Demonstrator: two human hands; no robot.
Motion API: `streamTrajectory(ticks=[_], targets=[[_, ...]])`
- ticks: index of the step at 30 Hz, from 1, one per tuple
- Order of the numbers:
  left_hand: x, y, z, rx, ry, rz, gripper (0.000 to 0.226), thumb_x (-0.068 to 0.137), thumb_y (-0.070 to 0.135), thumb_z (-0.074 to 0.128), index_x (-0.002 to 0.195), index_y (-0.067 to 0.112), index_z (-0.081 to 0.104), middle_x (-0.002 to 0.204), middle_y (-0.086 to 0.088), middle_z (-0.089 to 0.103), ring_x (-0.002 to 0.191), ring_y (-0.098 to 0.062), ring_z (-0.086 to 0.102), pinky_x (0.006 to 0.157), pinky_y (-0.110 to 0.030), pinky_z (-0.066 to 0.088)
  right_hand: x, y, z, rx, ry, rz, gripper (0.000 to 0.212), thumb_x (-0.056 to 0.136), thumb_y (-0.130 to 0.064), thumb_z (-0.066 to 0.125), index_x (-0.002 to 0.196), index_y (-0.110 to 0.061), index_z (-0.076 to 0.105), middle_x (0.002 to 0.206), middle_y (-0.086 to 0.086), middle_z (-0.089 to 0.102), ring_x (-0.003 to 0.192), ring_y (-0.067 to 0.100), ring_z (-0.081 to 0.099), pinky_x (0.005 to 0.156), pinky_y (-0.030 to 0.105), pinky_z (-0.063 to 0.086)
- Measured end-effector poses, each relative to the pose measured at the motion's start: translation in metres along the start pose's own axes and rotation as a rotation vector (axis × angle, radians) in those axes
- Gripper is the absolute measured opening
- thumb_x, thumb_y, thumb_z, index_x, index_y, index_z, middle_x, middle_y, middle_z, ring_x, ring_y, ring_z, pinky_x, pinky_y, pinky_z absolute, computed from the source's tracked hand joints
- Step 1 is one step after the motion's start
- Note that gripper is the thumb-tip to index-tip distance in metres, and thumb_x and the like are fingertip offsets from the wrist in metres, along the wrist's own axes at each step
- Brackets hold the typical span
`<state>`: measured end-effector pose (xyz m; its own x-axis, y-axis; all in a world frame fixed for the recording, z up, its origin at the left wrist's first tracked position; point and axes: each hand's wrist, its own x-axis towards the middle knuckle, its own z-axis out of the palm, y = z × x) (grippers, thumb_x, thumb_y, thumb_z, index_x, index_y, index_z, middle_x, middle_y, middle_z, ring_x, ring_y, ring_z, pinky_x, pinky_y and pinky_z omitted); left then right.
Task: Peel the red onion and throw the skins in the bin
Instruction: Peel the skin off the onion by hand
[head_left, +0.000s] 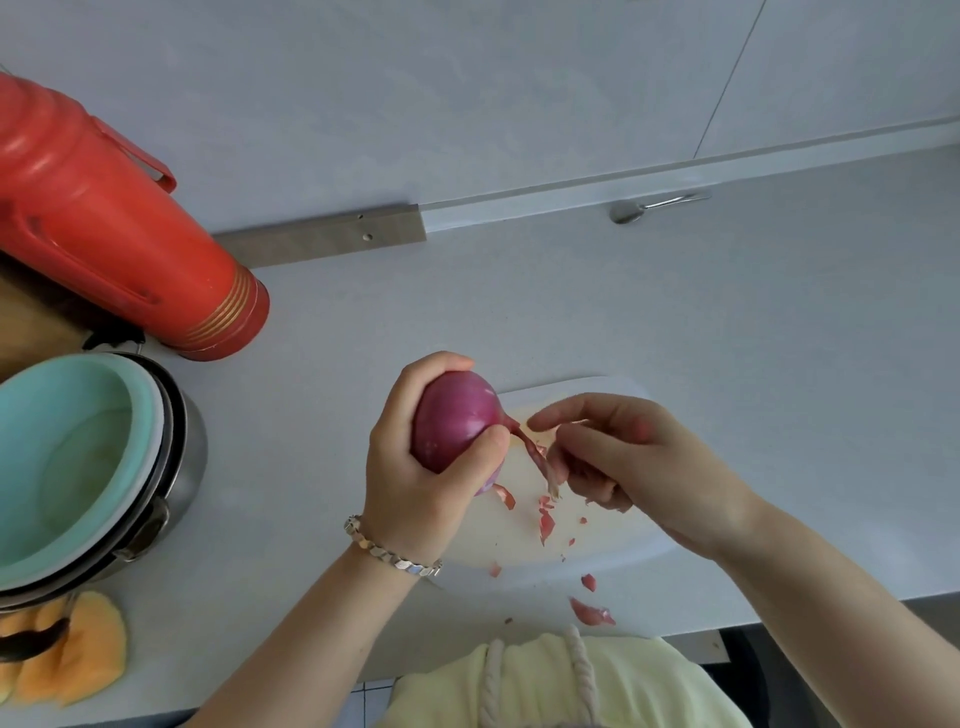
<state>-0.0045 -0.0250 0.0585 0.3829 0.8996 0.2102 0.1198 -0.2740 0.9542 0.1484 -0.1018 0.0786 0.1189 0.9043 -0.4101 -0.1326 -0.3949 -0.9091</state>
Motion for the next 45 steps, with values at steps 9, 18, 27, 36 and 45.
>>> streamTrajectory(ticks=[9, 18, 27, 36, 45], targets=[[0.0, -0.001, 0.0, 0.075, -0.066, 0.069, 0.038, 0.064, 0.035, 0.064, 0.101, 0.035, 0.054, 0.101, 0.027, 0.058, 0.091, -0.004, 0.06, 0.075, -0.014, 0.048, 0.005, -0.001, 0.008, -0.163, -0.068, 0.012, 0.041, 0.07, -0.054, 0.051, 0.061, -0.015, 0.059, 0.05, -0.005, 0.047, 0.042, 0.006, 0.038, 0.042, 0.012, 0.032], [0.001, -0.006, -0.007, 0.078, -0.199, 0.229, 0.043, 0.068, 0.026, 0.065, 0.108, 0.015, 0.054, 0.104, -0.007, 0.061, 0.094, -0.017, 0.06, 0.079, -0.029, 0.05, 0.009, 0.003, 0.007, 0.296, -0.215, 0.313, 0.03, 0.068, -0.032, 0.065, 0.055, -0.011, 0.048, 0.05, -0.002, 0.034, 0.041, 0.007, 0.021, 0.038, 0.015, 0.015], [0.001, -0.015, -0.012, 0.133, -0.298, 0.416, 0.041, 0.067, 0.019, 0.064, 0.105, 0.006, 0.053, 0.104, -0.011, 0.057, 0.099, -0.017, 0.057, 0.086, -0.024, 0.045, 0.018, -0.011, 0.002, 0.308, -0.329, 0.472, 0.023, 0.069, -0.013, 0.06, 0.049, -0.012, 0.049, 0.048, -0.005, 0.041, 0.039, 0.004, 0.024, 0.035, 0.012, 0.016], [-0.01, -0.005, 0.0, -0.181, 0.057, -0.342, 0.034, 0.048, 0.038, 0.07, 0.082, 0.034, 0.064, 0.092, 0.009, 0.063, 0.086, -0.017, 0.064, 0.068, -0.04, 0.057, -0.004, -0.013, 0.028, -0.268, 0.087, -0.227, 0.027, 0.085, -0.013, 0.057, 0.06, -0.023, 0.053, 0.048, -0.007, 0.048, 0.045, 0.005, 0.045, 0.048, 0.013, 0.036], [-0.007, 0.002, 0.004, -0.279, 0.042, -0.625, 0.037, 0.038, 0.042, 0.071, 0.074, 0.033, 0.066, 0.099, -0.002, 0.064, 0.089, -0.03, 0.065, 0.051, -0.036, 0.054, 0.008, -0.001, 0.025, -0.146, 0.191, -0.224, 0.018, 0.076, -0.007, 0.066, 0.062, -0.015, 0.06, 0.045, -0.009, 0.055, 0.041, 0.005, 0.046, 0.045, 0.012, 0.037]])
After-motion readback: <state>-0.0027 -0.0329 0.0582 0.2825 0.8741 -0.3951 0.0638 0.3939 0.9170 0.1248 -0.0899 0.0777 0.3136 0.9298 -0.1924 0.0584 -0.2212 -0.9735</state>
